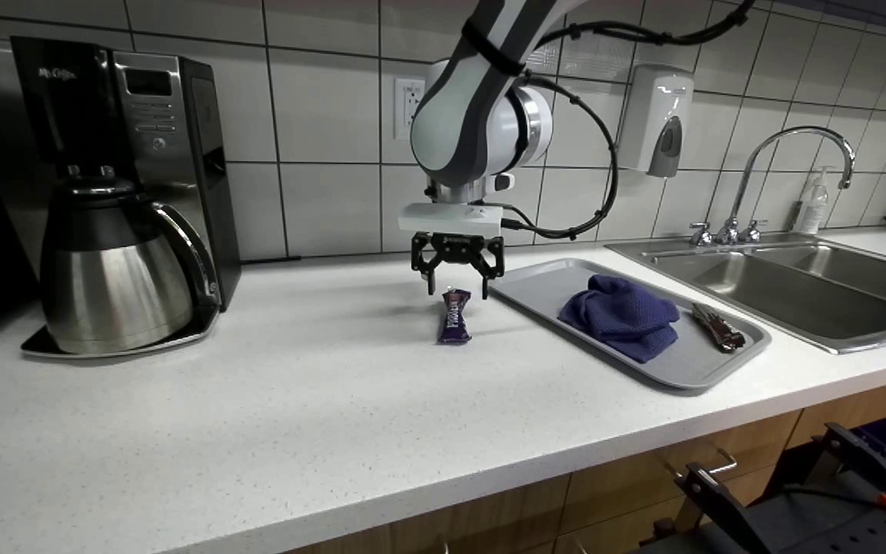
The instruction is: Remove the sachets from the tray, one at a time
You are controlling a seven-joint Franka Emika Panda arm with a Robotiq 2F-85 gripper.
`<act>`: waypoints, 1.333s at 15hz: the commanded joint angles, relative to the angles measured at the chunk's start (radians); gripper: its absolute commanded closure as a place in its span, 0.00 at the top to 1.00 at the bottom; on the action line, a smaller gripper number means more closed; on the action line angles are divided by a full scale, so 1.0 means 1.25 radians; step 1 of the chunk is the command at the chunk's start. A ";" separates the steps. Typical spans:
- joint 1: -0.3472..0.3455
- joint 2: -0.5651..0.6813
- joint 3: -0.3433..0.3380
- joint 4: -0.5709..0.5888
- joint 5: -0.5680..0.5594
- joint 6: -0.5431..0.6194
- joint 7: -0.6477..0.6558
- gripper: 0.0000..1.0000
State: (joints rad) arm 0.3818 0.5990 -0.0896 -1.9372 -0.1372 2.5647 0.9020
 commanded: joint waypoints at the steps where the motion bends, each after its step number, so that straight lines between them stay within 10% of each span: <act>1: 0.005 -0.038 -0.018 -0.016 -0.015 -0.006 0.031 1.00; 20: -0.068 -0.230 -0.076 -0.208 -0.066 0.039 0.032 1.00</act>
State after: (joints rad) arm 0.3290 0.3893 -0.1886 -2.1123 -0.1789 2.5871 0.9179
